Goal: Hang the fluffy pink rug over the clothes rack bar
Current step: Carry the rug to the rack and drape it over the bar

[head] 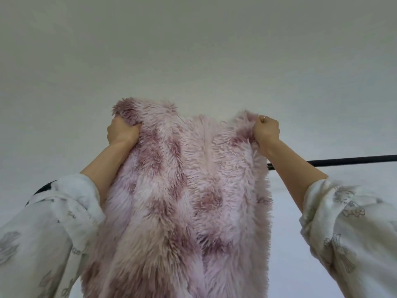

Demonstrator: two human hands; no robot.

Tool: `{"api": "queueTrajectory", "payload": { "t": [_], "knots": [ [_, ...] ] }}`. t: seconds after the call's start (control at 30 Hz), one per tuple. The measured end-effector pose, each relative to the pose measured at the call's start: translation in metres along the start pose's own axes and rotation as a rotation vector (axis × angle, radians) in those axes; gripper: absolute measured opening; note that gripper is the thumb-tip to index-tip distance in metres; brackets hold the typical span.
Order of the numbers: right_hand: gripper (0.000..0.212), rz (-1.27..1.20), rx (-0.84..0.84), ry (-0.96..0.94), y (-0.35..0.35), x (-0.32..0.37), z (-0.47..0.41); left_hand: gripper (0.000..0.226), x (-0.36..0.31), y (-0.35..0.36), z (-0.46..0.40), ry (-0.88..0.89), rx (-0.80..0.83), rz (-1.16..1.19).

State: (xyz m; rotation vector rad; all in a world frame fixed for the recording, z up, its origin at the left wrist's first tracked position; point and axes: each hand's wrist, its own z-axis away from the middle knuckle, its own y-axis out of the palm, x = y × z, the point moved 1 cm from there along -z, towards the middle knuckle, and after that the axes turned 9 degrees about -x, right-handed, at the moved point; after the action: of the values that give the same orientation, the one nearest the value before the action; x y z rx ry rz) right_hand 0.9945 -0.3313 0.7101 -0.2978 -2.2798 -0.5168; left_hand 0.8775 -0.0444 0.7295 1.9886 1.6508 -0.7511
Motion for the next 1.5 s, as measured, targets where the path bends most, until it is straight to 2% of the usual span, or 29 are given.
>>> {"api": "queueTrajectory", "payload": {
  "t": [0.13, 0.23, 0.3, 0.4, 0.47, 0.57, 0.63, 0.67, 0.77, 0.87, 0.97, 1.1, 1.17, 1.2, 1.27, 1.3, 1.33, 1.37, 1.47, 1.5],
  "knots": [
    [0.031, 0.671, 0.271, -0.049, 0.005, -0.036, 0.019, 0.056, 0.033, 0.019, 0.016, 0.043, 0.343, -0.352],
    [0.026, 0.889, 0.279, -0.117, 0.001, -0.043, 0.031, 0.057, 0.044, 0.019, 0.013, 0.016, 0.415, -0.417],
    [0.026, 0.927, 0.216, -0.175, -0.001, -0.041, 0.034, 0.049, 0.045, 0.016, 0.010, 0.029, 0.384, -0.419],
    [0.031, 0.927, 0.143, -0.277, -0.002, -0.044, 0.042, 0.043, 0.043, 0.015, 0.015, 0.143, 0.283, -0.483],
    [0.036, 0.898, 0.081, -0.409, 0.000, -0.046, 0.052, 0.033, 0.040, 0.015, 0.022, 0.214, 0.220, -0.468],
    [0.042, 0.748, 0.042, -0.584, 0.007, -0.036, 0.075, 0.037, 0.041, 0.015, 0.030, 0.260, 0.228, -0.376],
    [0.043, 0.600, 0.142, -0.679, 0.015, -0.024, 0.094, 0.044, 0.043, 0.011, 0.035, 0.310, 0.225, -0.354],
    [0.044, 0.551, 0.249, -0.721, 0.021, -0.017, 0.105, 0.045, 0.045, 0.008, 0.037, 0.332, 0.220, -0.341],
    [0.061, 0.671, 0.584, -0.823, 0.034, -0.008, 0.139, 0.045, 0.054, -0.003, 0.046, 0.378, 0.230, -0.274],
    [0.067, 0.833, 0.590, -0.894, 0.044, -0.013, 0.151, 0.036, 0.061, -0.015, 0.059, 0.412, 0.284, -0.211],
    [0.058, 0.847, 0.531, -0.854, 0.053, -0.016, 0.156, 0.038, 0.070, -0.024, 0.067, 0.362, 0.311, -0.088],
    [0.052, 0.876, 0.487, -0.846, 0.064, -0.019, 0.157, 0.038, 0.079, -0.034, 0.071, 0.320, 0.188, 0.013],
    [0.051, 0.882, 0.471, -0.841, 0.068, -0.018, 0.156, 0.052, 0.092, -0.041, 0.072, 0.171, 0.182, -0.007],
    [0.051, 0.885, 0.459, -0.840, 0.069, -0.019, 0.156, 0.068, 0.103, -0.044, 0.072, 0.012, 0.278, -0.028],
    [0.053, 0.873, 0.437, -0.833, 0.072, -0.020, 0.157, 0.108, 0.121, -0.051, 0.081, -0.299, 0.649, -0.065],
    [0.054, 0.860, 0.429, -0.828, 0.073, -0.020, 0.158, 0.116, 0.126, -0.054, 0.088, -0.366, 0.818, -0.066],
    [0.054, 0.847, 0.421, -0.825, 0.074, -0.021, 0.159, 0.113, 0.131, -0.054, 0.093, -0.388, 0.907, -0.036],
    [0.054, 0.837, 0.417, -0.823, 0.075, -0.021, 0.159, 0.102, 0.133, -0.051, 0.097, -0.393, 0.919, 0.020],
    [0.052, 0.817, 0.421, -0.813, 0.072, -0.022, 0.156, 0.051, 0.124, -0.042, 0.105, -0.317, 0.780, 0.173],
    [0.050, 0.804, 0.426, -0.807, 0.070, -0.022, 0.155, 0.043, 0.118, -0.042, 0.105, -0.301, 0.743, 0.224]
  ]
}}
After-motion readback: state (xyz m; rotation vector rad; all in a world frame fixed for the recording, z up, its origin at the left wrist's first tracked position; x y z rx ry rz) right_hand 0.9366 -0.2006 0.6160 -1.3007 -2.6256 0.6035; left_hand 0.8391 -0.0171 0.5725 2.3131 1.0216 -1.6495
